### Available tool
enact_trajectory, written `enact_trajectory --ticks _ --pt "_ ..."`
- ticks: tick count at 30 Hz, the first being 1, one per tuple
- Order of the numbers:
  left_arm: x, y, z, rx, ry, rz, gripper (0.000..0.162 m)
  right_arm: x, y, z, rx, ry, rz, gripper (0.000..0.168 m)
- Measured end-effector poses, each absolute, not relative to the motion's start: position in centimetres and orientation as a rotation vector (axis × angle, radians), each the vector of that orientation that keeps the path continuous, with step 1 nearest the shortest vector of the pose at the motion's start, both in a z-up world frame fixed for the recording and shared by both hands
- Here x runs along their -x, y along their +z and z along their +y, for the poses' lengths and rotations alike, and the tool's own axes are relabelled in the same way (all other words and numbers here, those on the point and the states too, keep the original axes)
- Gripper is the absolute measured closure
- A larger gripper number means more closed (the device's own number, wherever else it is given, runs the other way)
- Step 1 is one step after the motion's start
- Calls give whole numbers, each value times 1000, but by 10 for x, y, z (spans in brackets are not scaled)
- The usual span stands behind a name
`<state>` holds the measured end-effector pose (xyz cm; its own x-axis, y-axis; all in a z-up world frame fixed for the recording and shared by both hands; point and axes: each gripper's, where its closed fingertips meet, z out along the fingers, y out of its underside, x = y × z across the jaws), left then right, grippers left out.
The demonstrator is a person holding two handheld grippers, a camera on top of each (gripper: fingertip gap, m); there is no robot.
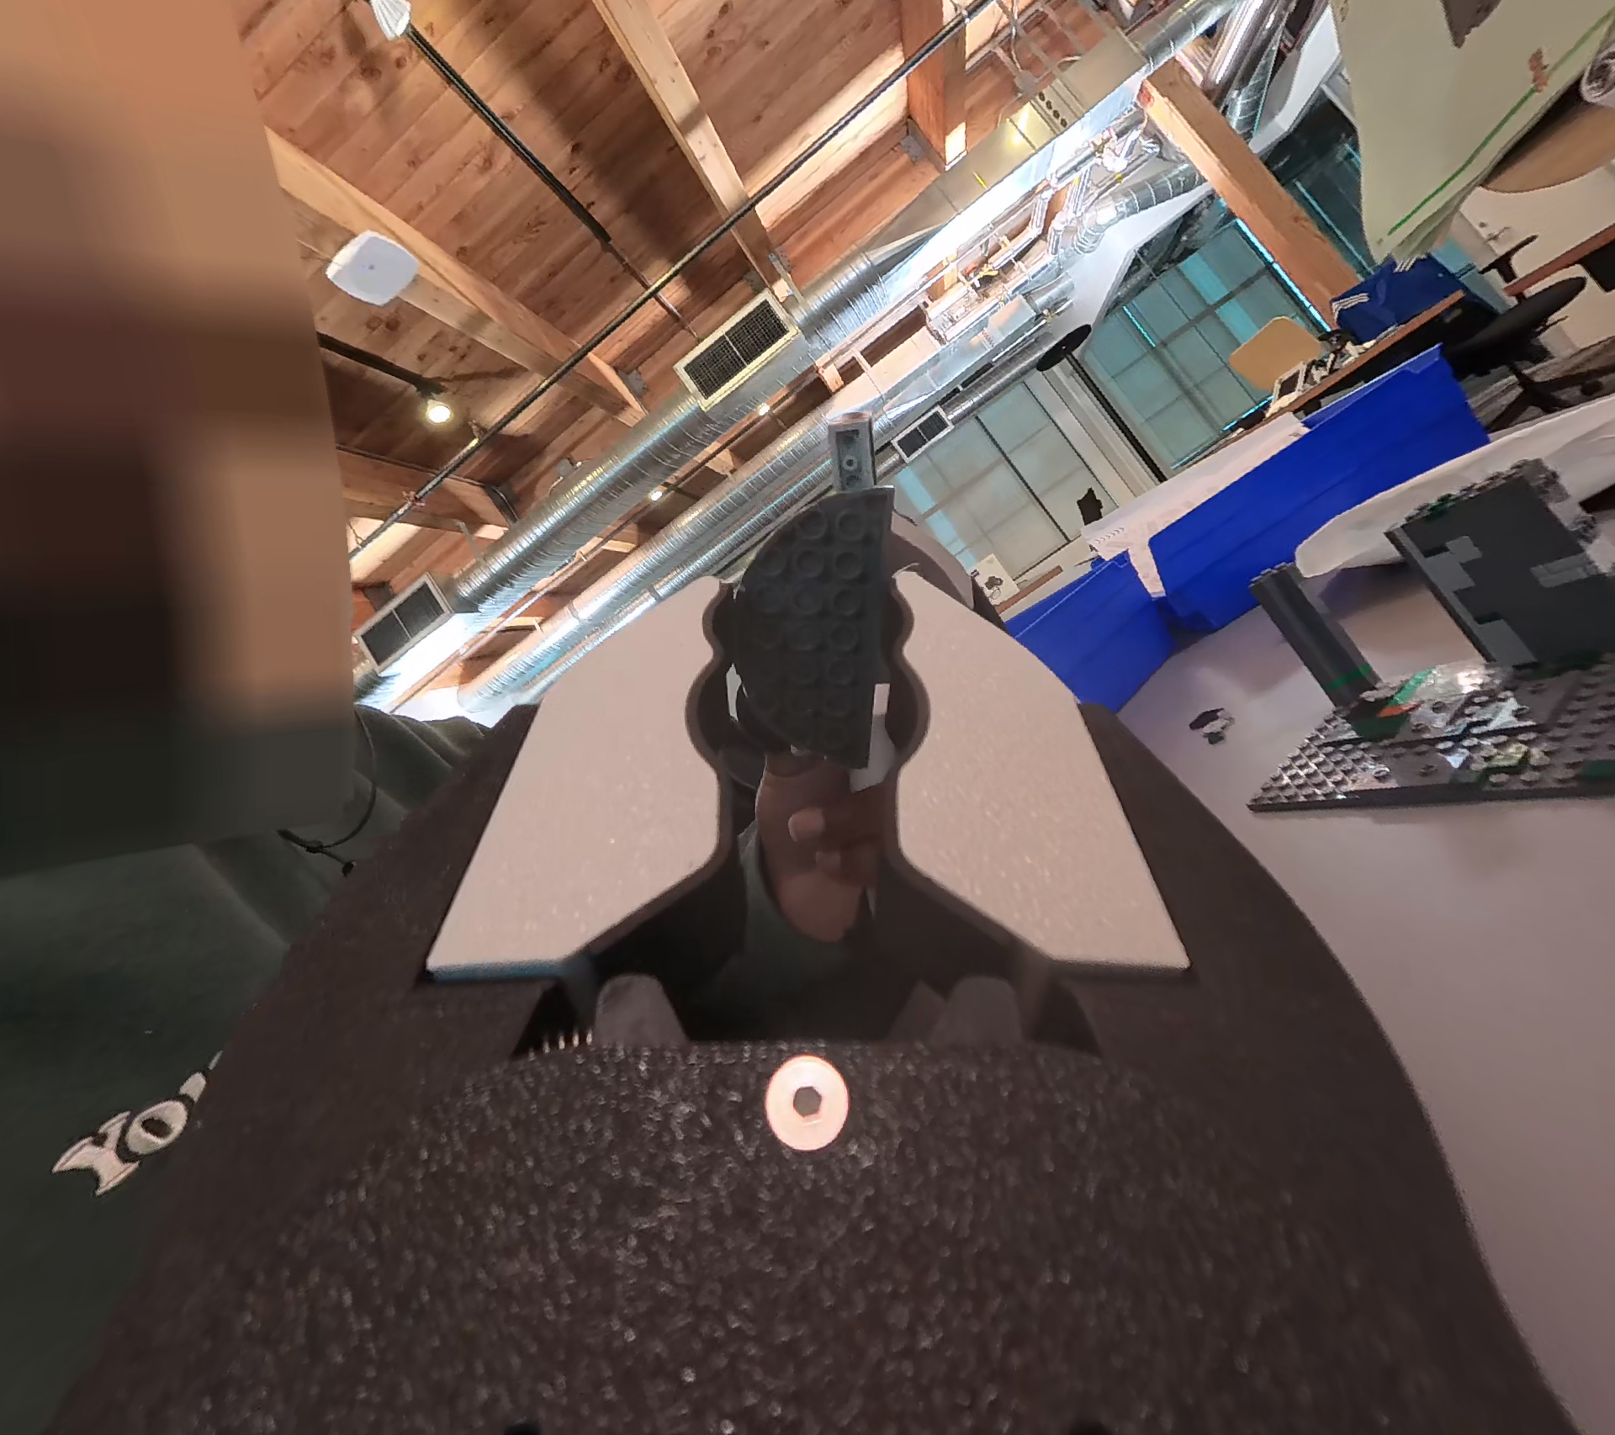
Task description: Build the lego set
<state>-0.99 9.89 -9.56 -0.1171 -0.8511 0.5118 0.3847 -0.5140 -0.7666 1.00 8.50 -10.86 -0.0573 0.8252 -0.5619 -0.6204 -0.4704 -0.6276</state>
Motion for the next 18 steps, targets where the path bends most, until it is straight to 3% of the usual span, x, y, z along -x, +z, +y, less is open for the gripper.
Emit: enact_trajectory --ticks 18 --pt "11 -102 106 1264 -1921 422 148 -8 -111 86 1169 1676 -282 136"
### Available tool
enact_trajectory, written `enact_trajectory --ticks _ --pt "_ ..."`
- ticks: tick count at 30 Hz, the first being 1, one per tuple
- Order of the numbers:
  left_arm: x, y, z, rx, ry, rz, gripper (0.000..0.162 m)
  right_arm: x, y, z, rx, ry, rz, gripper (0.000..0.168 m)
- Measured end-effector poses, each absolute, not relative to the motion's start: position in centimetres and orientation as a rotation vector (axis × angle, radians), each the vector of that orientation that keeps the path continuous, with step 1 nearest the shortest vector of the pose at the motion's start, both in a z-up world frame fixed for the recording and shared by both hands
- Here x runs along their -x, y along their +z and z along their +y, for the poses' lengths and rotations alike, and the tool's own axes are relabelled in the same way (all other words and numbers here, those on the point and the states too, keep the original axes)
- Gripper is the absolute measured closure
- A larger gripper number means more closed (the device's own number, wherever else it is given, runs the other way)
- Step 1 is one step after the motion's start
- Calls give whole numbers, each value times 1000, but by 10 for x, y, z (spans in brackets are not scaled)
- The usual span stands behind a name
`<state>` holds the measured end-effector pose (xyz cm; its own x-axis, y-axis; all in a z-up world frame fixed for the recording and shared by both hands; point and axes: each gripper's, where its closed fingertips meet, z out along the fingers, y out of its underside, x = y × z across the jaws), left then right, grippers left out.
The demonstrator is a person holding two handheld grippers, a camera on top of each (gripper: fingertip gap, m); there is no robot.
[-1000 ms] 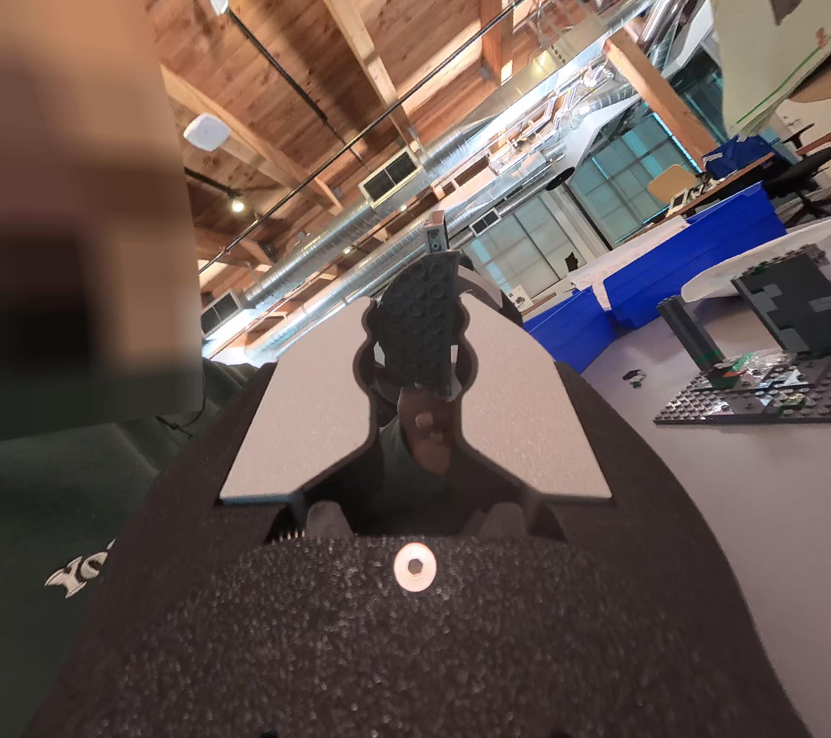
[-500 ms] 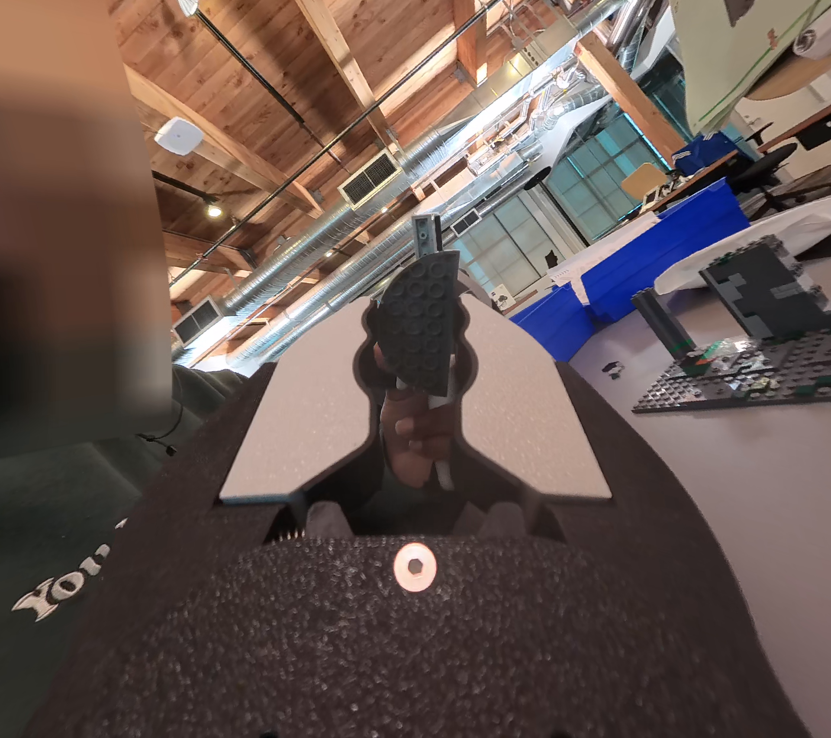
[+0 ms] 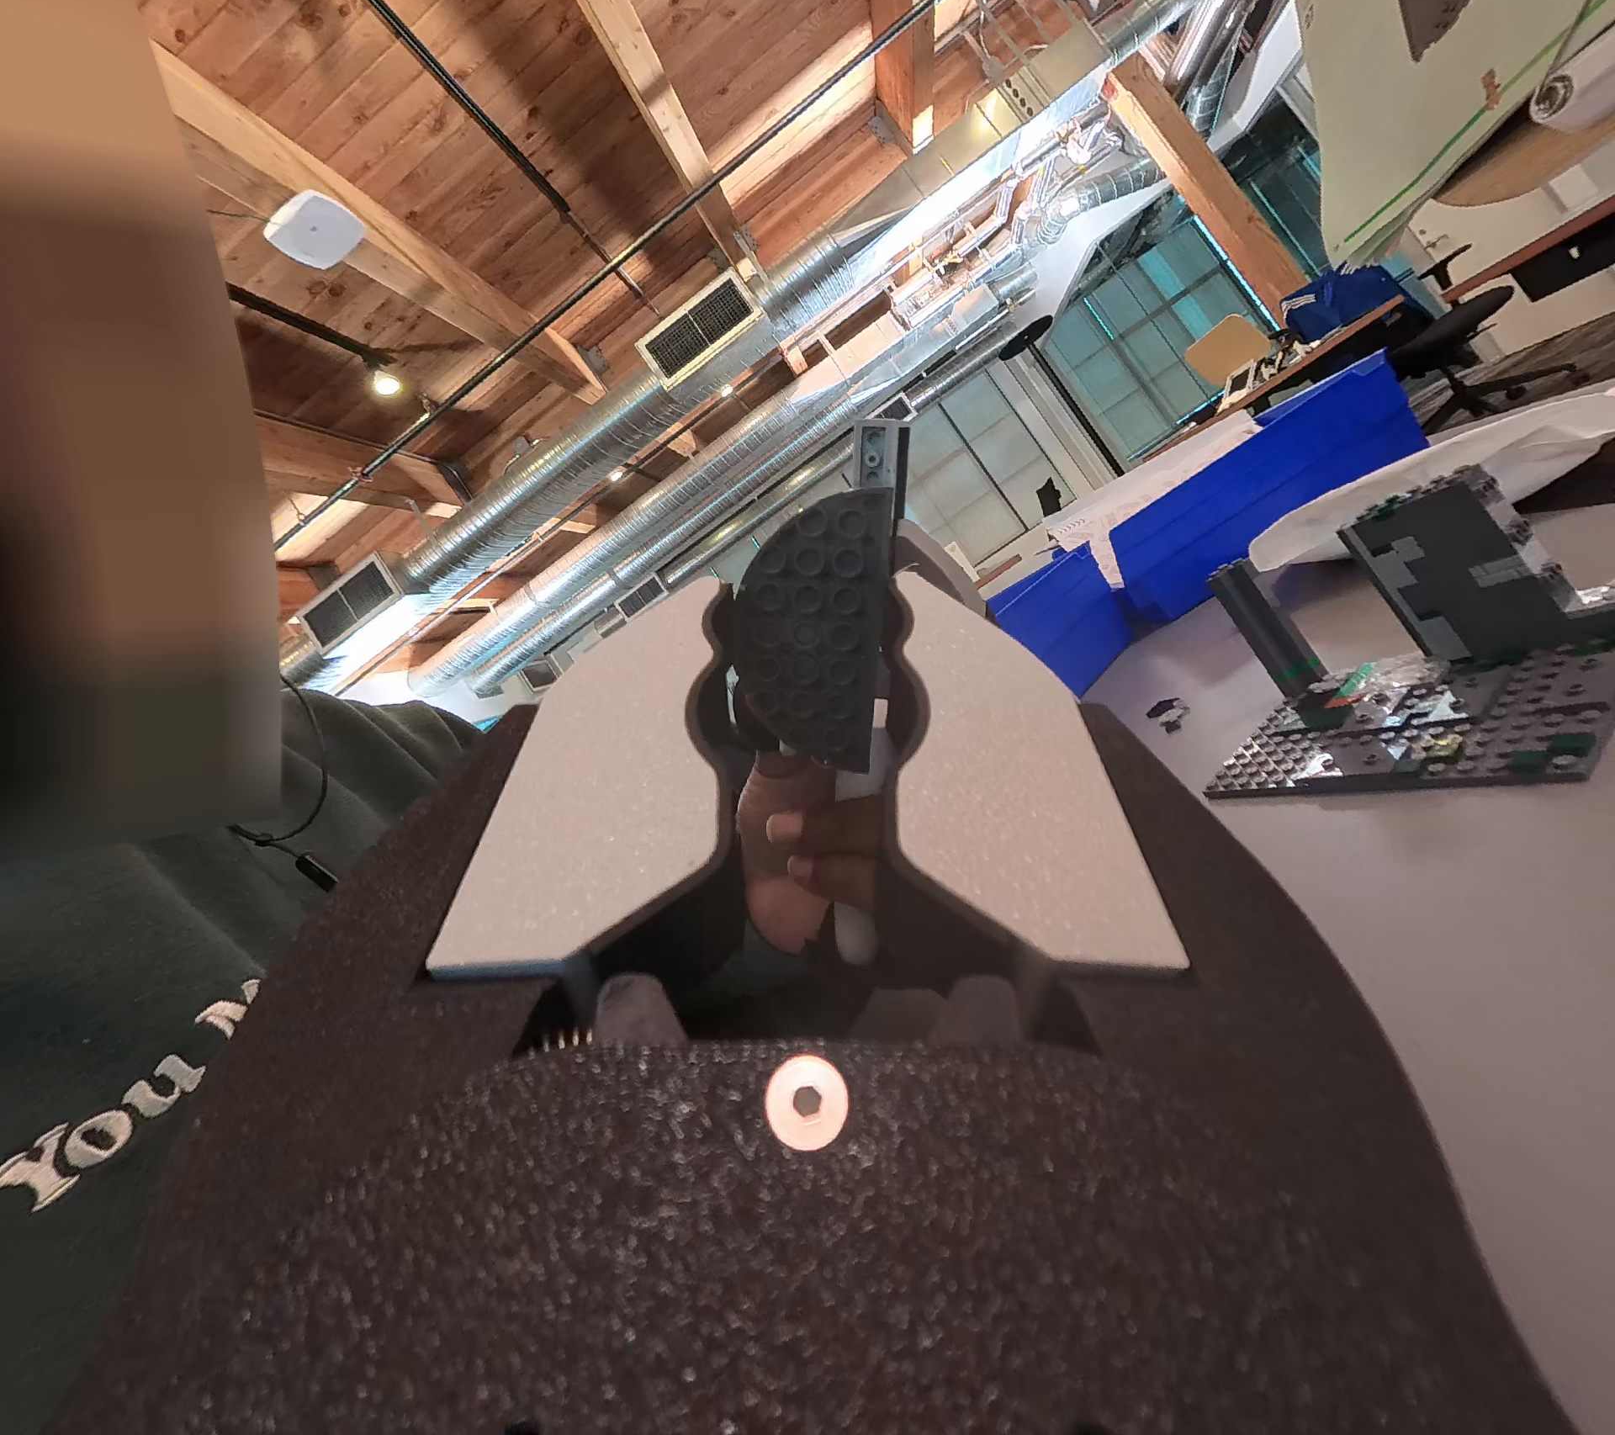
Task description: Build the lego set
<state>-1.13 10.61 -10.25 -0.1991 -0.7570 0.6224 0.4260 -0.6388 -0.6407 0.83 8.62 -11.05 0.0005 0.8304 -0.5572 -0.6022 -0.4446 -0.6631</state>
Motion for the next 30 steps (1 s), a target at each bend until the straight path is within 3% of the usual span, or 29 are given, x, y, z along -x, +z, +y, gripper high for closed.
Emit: enact_trajectory --ticks 16,30 --pt "14 -102 105 1211 -2075 361 147 -5 -109 80 1202 1584 -380 137" --pt "15 -94 97 1116 -1950 439 147 -3 -104 78 1220 1453 -396 136"
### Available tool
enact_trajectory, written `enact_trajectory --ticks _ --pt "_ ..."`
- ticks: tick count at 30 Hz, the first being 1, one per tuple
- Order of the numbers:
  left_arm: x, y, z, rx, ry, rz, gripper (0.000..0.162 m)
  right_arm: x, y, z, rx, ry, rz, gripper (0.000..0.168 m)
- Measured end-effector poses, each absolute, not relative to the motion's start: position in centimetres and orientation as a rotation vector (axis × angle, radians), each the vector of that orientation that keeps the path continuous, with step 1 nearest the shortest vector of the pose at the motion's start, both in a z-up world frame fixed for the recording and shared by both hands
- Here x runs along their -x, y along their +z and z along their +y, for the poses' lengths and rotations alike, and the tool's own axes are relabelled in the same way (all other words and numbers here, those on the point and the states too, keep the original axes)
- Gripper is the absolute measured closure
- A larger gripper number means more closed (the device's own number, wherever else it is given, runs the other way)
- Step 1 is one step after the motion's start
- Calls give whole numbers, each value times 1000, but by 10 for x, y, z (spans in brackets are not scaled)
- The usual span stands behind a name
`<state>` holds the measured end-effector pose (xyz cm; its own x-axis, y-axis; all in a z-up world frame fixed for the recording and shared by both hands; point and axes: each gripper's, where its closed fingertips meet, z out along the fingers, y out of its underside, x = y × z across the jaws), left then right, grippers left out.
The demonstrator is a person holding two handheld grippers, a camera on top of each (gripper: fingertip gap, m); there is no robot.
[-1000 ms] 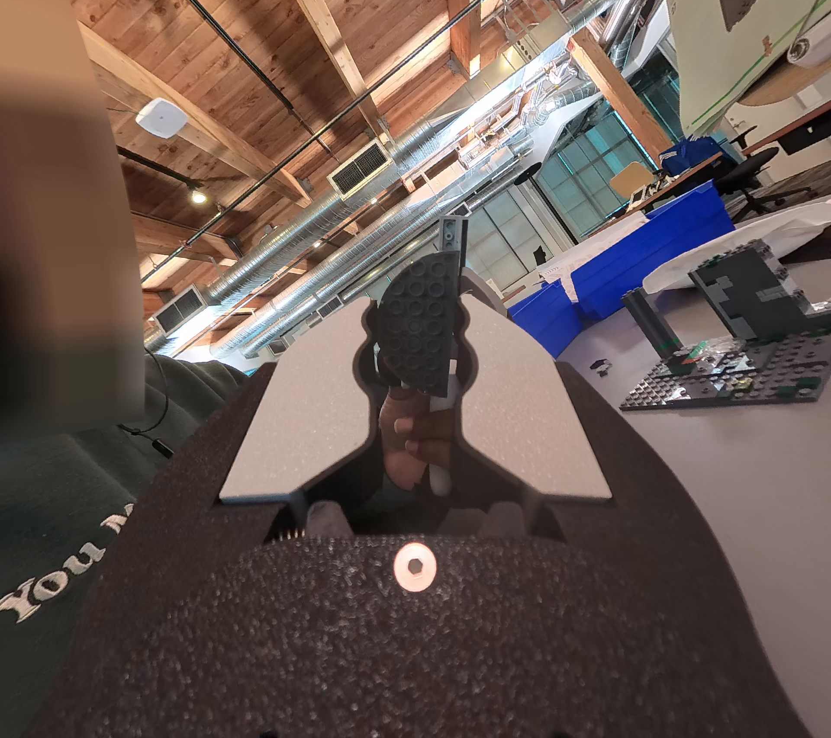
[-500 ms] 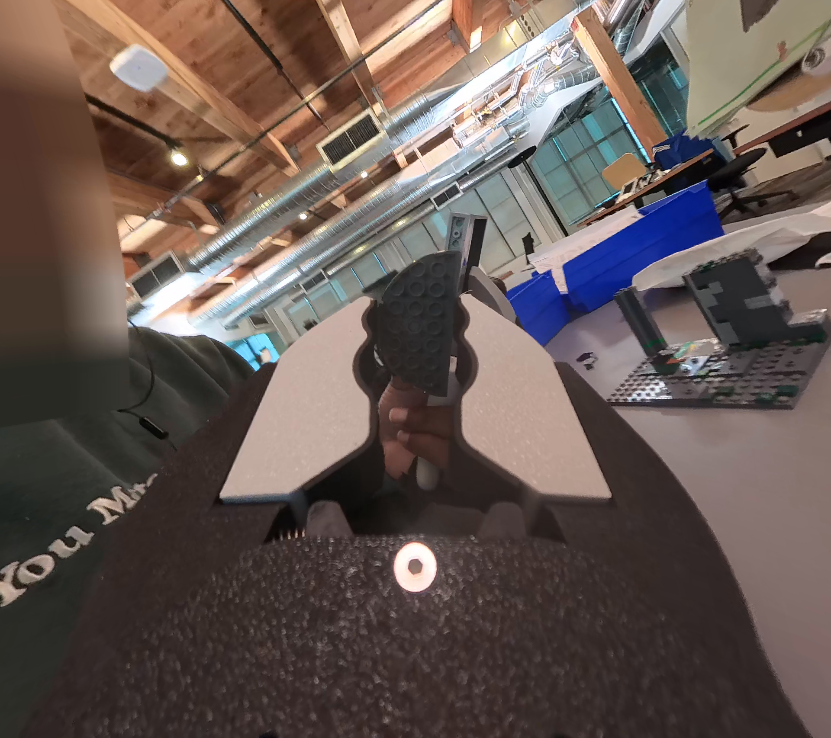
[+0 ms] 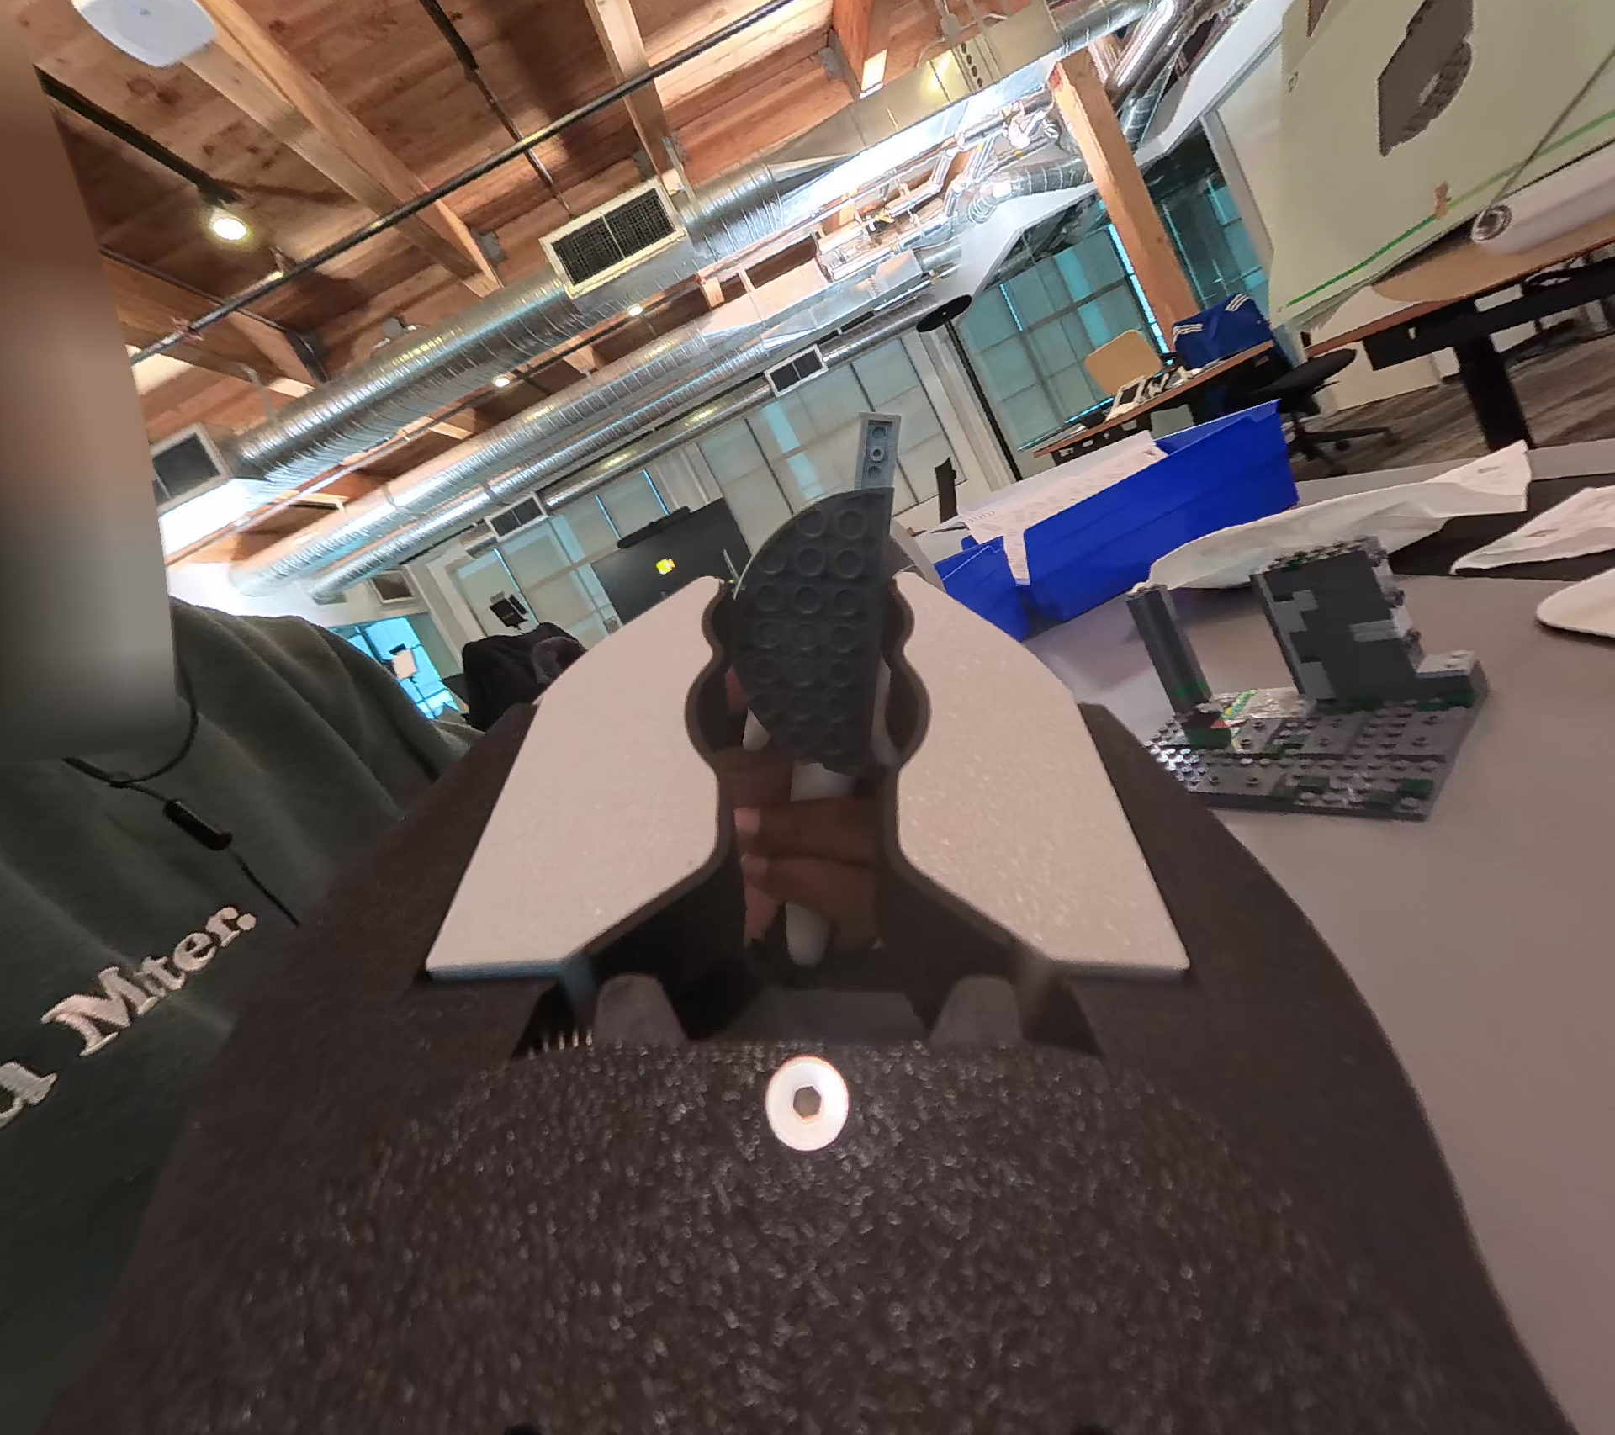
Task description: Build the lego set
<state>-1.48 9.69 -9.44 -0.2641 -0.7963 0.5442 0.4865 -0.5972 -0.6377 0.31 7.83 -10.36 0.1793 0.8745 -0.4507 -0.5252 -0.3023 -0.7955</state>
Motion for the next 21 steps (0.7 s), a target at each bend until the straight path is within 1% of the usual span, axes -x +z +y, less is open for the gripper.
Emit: enact_trajectory --ticks 5,10,13,17,21 --pt "8 -94 87 1102 -1913 512 147 2 -102 73 1202 1493 -402 136" --pt "9 -93 87 1101 -1935 504 148 0 -104 74 1205 1511 -399 145" --pt "13 -93 94 1110 -1934 471 148 -2 -109 79 1240 1497 -398 147" --pt "22 -97 109 1153 -1853 472 148 -10 -127 92 1414 1394 -458 149" --pt "24 -108 119 1238 -1644 591 148 -17 -165 86 1655 1097 -821 154"
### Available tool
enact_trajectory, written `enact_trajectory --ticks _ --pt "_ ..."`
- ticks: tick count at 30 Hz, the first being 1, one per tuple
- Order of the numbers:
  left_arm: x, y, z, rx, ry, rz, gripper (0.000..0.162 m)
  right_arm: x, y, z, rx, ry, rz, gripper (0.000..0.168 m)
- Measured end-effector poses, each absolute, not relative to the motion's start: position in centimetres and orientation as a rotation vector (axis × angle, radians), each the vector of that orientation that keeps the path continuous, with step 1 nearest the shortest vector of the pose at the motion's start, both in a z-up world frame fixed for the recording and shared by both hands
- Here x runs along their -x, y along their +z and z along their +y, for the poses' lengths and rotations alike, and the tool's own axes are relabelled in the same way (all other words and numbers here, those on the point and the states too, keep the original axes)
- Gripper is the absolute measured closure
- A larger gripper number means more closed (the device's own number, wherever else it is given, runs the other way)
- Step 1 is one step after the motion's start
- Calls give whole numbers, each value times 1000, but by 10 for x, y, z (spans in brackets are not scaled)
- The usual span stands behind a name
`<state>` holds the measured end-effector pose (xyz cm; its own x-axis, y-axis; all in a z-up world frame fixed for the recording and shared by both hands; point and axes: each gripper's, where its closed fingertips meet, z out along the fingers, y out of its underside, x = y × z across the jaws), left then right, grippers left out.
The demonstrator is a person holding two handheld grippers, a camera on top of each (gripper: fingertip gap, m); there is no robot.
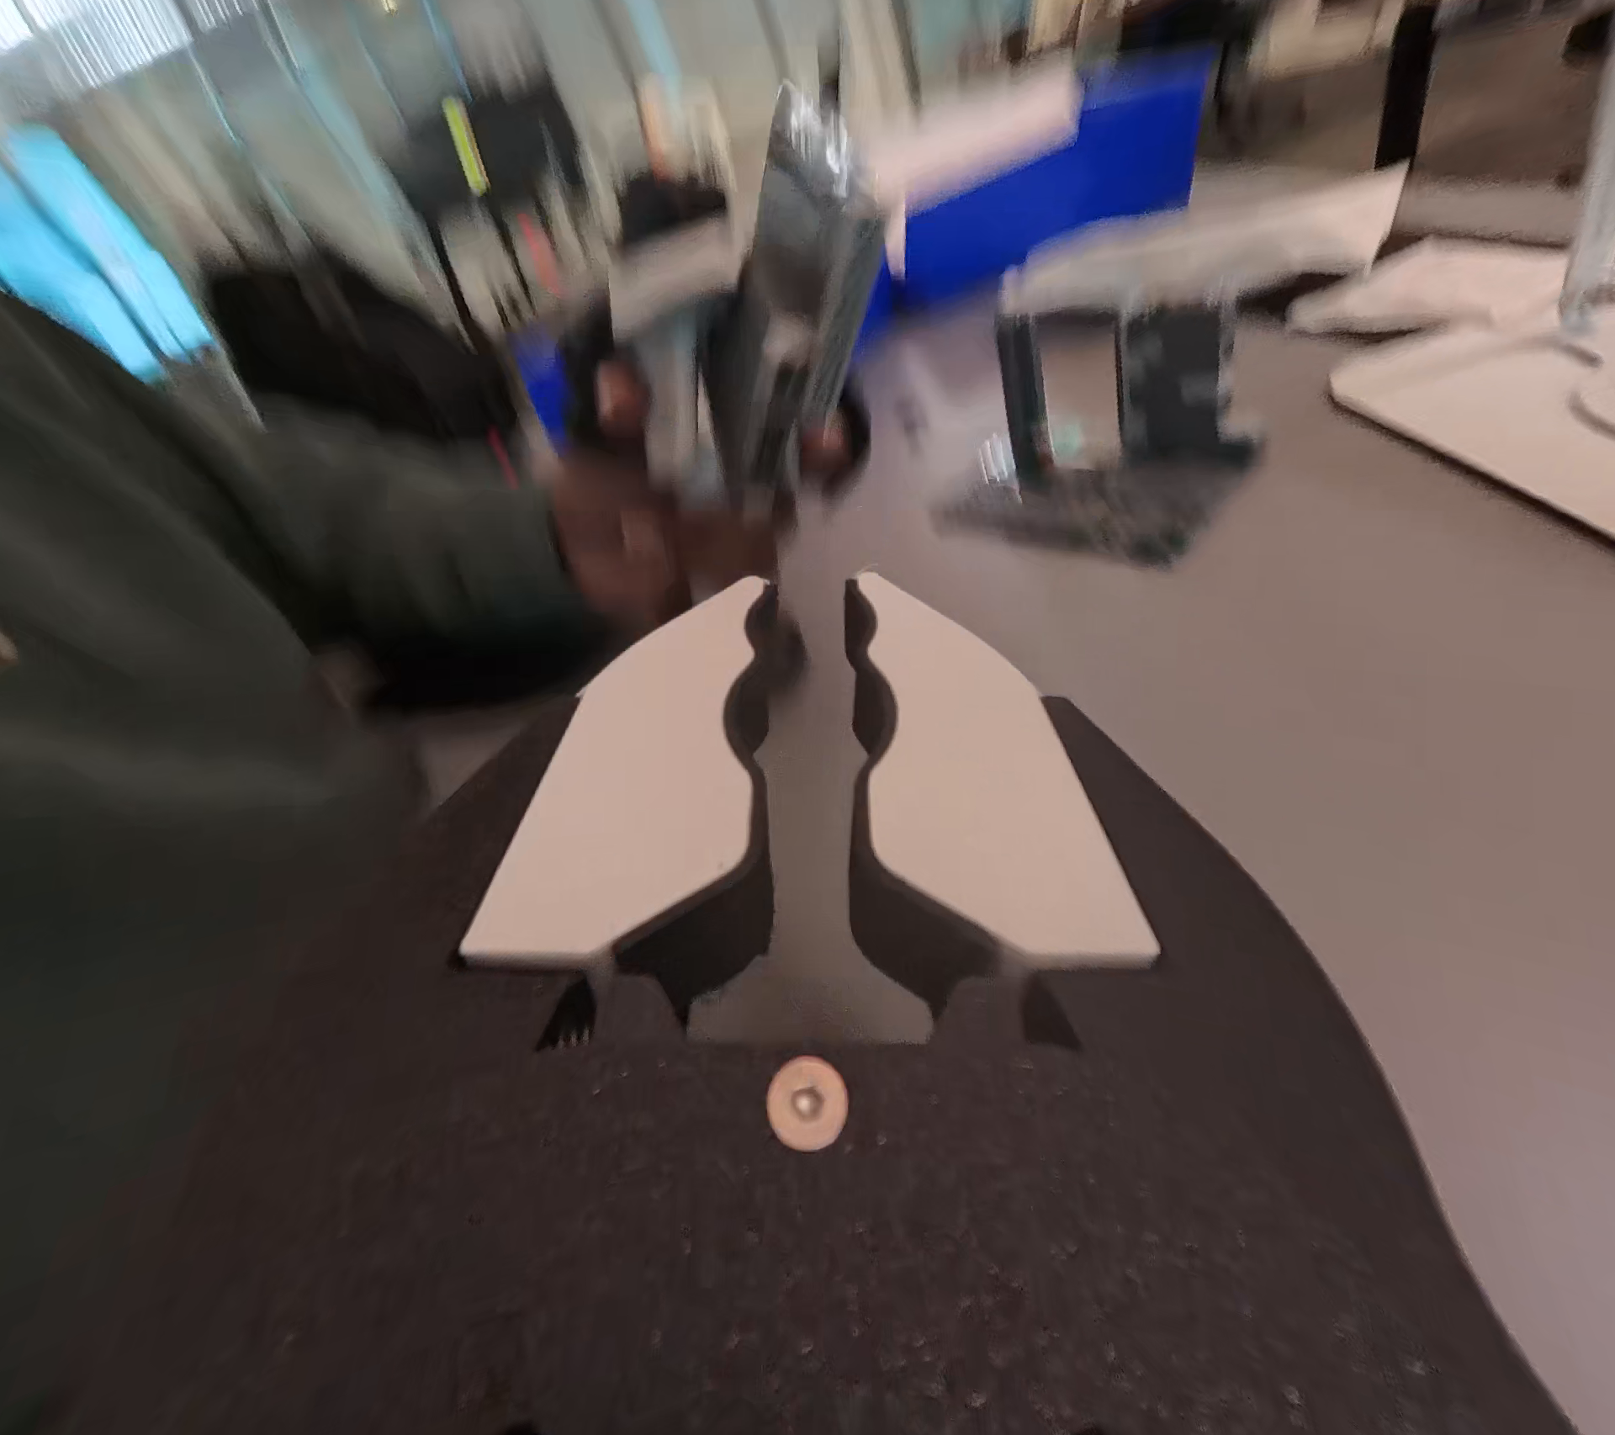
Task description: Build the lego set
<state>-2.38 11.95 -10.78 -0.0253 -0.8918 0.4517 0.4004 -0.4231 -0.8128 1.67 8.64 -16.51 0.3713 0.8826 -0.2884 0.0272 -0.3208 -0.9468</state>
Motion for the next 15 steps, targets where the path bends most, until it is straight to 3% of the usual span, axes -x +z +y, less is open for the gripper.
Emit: enact_trajectory --ticks 8,15 --pt "34 -116 135 1306 -1434 702 147 -3 -252 26 1867 559 -1560 134" --pt "33 -124 132 1319 -1388 776 147 12 -274 18 1812 492 -1721 127"
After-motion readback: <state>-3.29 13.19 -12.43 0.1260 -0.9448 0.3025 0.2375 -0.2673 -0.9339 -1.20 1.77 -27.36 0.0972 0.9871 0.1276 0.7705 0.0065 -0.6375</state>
